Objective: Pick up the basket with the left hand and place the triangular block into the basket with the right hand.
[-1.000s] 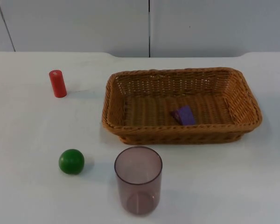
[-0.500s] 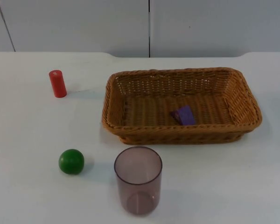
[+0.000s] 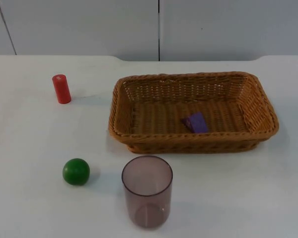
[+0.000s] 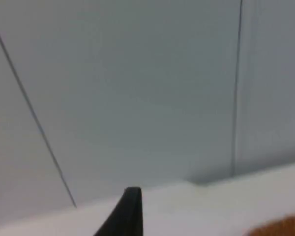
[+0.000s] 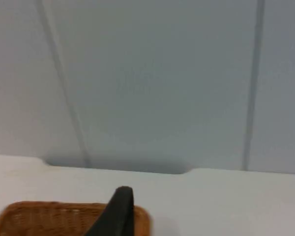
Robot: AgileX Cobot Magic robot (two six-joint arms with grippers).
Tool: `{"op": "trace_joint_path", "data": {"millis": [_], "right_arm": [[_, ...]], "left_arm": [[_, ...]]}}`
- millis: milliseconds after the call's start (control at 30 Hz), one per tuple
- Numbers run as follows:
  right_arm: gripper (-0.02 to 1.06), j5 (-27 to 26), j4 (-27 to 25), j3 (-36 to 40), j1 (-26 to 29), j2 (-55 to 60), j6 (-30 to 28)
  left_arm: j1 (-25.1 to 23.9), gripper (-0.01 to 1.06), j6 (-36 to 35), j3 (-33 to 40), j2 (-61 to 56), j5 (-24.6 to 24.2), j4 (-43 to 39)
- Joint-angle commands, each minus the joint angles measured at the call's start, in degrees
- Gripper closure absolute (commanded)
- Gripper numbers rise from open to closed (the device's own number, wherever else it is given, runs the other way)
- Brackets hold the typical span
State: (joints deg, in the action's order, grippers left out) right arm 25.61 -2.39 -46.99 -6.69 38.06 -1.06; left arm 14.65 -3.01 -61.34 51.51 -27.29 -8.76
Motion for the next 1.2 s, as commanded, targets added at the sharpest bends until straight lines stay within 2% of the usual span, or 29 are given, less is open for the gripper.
{"op": "trace_joint_path", "data": {"millis": [0, 33, 67, 100, 133, 200, 300, 367, 400, 467, 500, 533, 600, 633, 667, 700, 733, 800, 933, 1067, 1167], "right_arm": [[-0.01, -2.5, -11.3, 0.9, 0.2, -0.3, -12.1], [-0.01, -2.0, -16.4, 0.9, 0.2, -0.3, -19.0], [-0.01, -1.2, -21.2, 0.9, 0.2, -0.3, -23.5], [-0.01, -1.2, -21.2, 0.9, 0.2, -0.3, -23.5], [-0.01, 0.1, -24.6, 0.9, 0.2, -0.3, -27.7], [-0.01, 1.9, -28.0, 0.9, 0.2, 0.1, -31.5], [-0.01, 1.5, -28.4, 1.4, 0.2, 0.3, -31.1], [-0.01, -1.4, -27.2, 2.3, 0.2, -0.8, -28.5], [-0.01, -3.5, -25.6, 2.7, 0.3, -2.0, -27.1], [-0.01, -5.9, -16.0, 3.3, 0.3, -5.9, -20.1], [-0.01, -5.9, -16.0, 3.3, 0.3, -5.9, -20.1], [-0.01, -5.7, -10.0, 3.5, 0.3, -7.8, -15.3], [-0.01, -1.9, 6.8, 3.5, 0.3, -13.1, -2.8], [-0.01, 0.0, 13.2, 3.5, 0.3, -15.2, 1.7], [-0.01, 2.2, 17.1, 3.5, 0.3, -17.8, 4.2], [-0.01, 2.2, 17.1, 3.5, 0.3, -17.8, 4.2], [-0.01, 4.2, 19.8, 3.5, 0.3, -20.3, 5.0], [-0.01, 7.5, 21.9, 3.5, 0.3, -24.4, 5.1], [-0.01, 11.2, 23.2, 3.5, 0.3, -29.4, 3.0], [-0.01, 13.4, 26.1, 3.5, 3.4, -34.3, 1.1], [-0.01, 14.3, 25.9, 3.5, 5.4, -36.1, 1.1]], "left_arm": [[-0.1, 0.00, -0.4, 1.4, -3.5, 2.0, -3.9], [-0.1, 0.00, -1.3, 2.7, -5.4, 2.7, -5.3], [-0.1, 0.00, -2.0, 3.7, -7.2, 2.9, -6.4], [-0.1, 0.00, -2.0, 3.7, -7.2, 2.9, -6.4], [-0.1, 0.00, -2.4, 4.8, -8.6, 2.7, -7.0], [-0.1, 0.00, -2.6, 7.3, -10.2, 2.5, -7.1], [-0.1, 0.00, -4.8, 9.8, -11.1, 2.3, -7.1], [-0.1, 0.00, -8.2, 12.2, -12.4, 2.3, -7.1], [-0.1, 0.00, -8.6, 13.2, -13.4, 2.3, -7.1], [-0.1, 0.00, -9.3, 14.7, -16.0, 1.8, -8.0], [-0.1, 0.00, -9.3, 14.7, -16.0, 1.8, -8.0], [-0.1, 0.00, -10.7, 15.4, -17.6, 1.0, -9.6], [-0.1, 0.00, -14.4, 16.3, -20.5, -1.3, -13.3], [-0.1, 0.00, -15.2, 16.4, -22.2, -2.0, -15.0], [-0.1, 0.00, -15.3, 16.4, -23.8, -2.2, -17.0], [-0.1, 0.00, -15.3, 16.4, -23.8, -2.2, -17.0], [-0.1, 0.00, -15.3, 16.4, -25.4, -2.2, -18.4], [-0.1, 0.00, -15.0, 16.4, -27.7, -2.4, -20.1], [-0.1, 0.00, -12.9, 16.4, -29.6, -3.8, -19.8], [-0.1, 0.00, -9.7, 16.4, -31.1, 0.7, -18.7], [-0.1, 0.00, -8.6, 16.4, -31.8, 1.5, -18.6]]}}
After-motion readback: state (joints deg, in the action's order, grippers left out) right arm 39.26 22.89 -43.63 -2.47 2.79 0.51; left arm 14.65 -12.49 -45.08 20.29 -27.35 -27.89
